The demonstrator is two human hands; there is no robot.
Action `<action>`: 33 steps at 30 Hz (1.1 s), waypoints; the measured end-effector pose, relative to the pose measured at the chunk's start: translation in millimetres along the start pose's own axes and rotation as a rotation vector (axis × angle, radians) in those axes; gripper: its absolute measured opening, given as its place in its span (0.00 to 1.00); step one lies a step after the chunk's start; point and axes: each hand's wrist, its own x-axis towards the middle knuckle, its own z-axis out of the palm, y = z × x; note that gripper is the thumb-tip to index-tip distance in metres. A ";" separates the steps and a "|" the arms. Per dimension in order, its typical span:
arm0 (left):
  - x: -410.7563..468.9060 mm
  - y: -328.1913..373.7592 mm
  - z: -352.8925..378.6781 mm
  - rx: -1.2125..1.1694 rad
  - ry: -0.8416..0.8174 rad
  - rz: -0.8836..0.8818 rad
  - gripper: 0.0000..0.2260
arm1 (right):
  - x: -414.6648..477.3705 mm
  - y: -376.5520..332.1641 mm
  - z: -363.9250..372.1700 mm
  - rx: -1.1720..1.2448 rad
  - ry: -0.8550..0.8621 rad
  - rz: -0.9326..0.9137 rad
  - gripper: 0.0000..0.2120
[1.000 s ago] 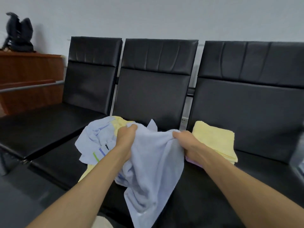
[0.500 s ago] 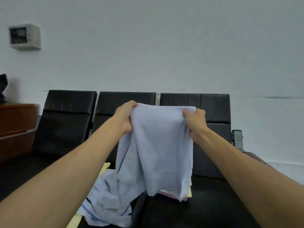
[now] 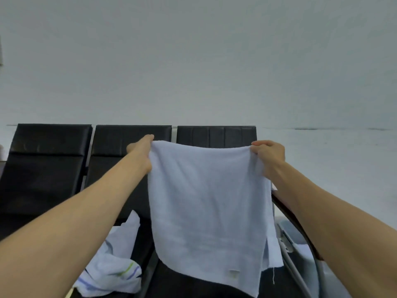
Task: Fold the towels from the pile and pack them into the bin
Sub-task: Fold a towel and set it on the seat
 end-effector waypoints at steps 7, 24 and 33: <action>-2.6 12.9 -13.0 0.083 0.014 0.100 0.14 | 6.8 2.9 -13.4 -0.070 -0.020 -0.026 0.14; 15.6 5.9 -37.4 0.336 -0.096 0.122 0.19 | 4.4 3.0 -31.1 -0.334 -0.284 -0.004 0.11; 17.1 -4.3 -44.5 0.511 -0.228 -0.027 0.12 | 5.6 7.3 -32.7 -0.355 -0.202 -0.091 0.11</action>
